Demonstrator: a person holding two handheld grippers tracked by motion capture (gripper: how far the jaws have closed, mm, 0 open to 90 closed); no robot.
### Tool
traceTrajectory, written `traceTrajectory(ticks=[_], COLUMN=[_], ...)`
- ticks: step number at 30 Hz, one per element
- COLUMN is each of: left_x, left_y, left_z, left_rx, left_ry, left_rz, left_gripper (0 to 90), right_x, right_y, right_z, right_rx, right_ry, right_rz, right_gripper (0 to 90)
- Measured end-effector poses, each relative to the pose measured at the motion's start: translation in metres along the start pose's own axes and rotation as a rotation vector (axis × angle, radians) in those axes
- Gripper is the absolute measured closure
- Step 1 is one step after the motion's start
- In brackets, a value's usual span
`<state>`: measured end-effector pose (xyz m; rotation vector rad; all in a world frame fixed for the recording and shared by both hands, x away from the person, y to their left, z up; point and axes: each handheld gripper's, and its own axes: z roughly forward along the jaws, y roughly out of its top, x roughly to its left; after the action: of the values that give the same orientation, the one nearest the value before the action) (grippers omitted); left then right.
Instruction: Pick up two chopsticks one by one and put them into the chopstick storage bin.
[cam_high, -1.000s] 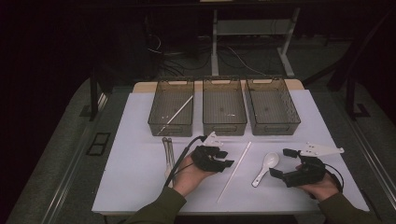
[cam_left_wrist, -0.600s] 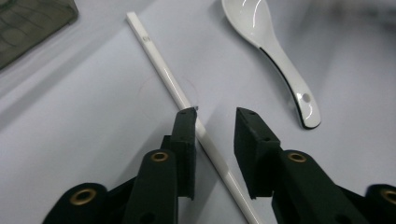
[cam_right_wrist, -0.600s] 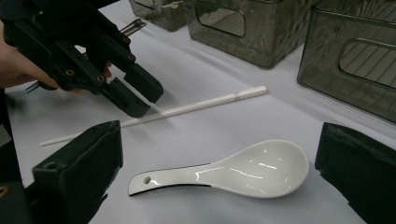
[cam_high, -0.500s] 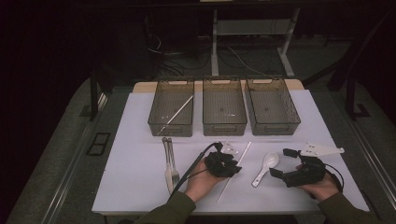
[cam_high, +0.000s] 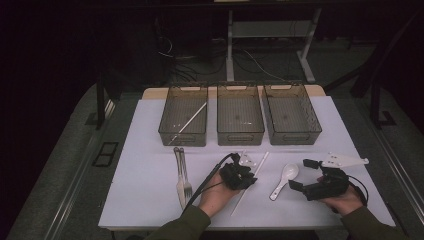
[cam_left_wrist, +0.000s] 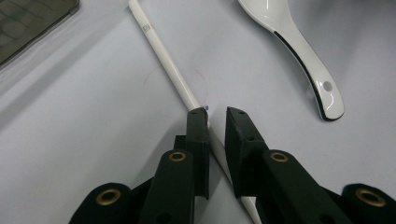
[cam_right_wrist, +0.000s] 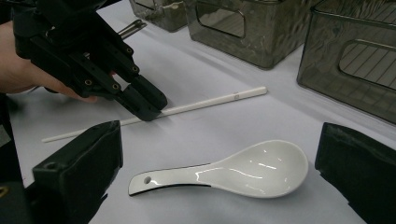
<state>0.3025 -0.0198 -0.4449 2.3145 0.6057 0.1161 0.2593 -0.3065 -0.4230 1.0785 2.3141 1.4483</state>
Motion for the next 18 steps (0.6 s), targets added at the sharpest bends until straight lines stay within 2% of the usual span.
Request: traceTrajectory(ticks=[2, 5, 6, 8, 14, 15, 18], left_x=[0.001, 0.005, 0.006, 0.006, 0.010, 0.010, 0.012], left_y=[0.000, 0.000, 0.000, -0.001, -0.001, -0.001, -0.001], left_z=[-0.001, -0.002, -0.002, -0.002, -0.004, -0.004, -0.005], left_rx=[0.002, 0.001, 0.007, 0.008, 0.016, 0.012, 0.017], left_ry=[0.012, 0.007, 0.008, 0.006, 0.016, 0.017, 0.013], left_rz=[0.005, -0.010, 0.009, -0.007, 0.009, -0.003, 0.005], left_gripper=[80.2, 80.3, 80.3, 80.3, 81.3, 81.5, 81.9], right_x=[0.000, 0.000, 0.000, 0.000, 0.000, 0.000, 0.000], right_y=[0.000, 0.000, 0.000, 0.000, 0.000, 0.000, 0.000], right_z=[0.000, 0.000, 0.000, 0.000, 0.000, 0.000, 0.000], right_rx=[0.000, -0.001, 0.000, 0.000, -0.001, -0.002, -0.002], right_ry=[0.000, 0.000, 0.000, 0.000, 0.000, 0.000, 0.000], right_rz=[0.000, 0.000, -0.001, 0.000, 0.000, 0.000, -0.001], right_gripper=[0.9, 0.9, 0.9, 0.9, 0.9, 0.9, 0.9])
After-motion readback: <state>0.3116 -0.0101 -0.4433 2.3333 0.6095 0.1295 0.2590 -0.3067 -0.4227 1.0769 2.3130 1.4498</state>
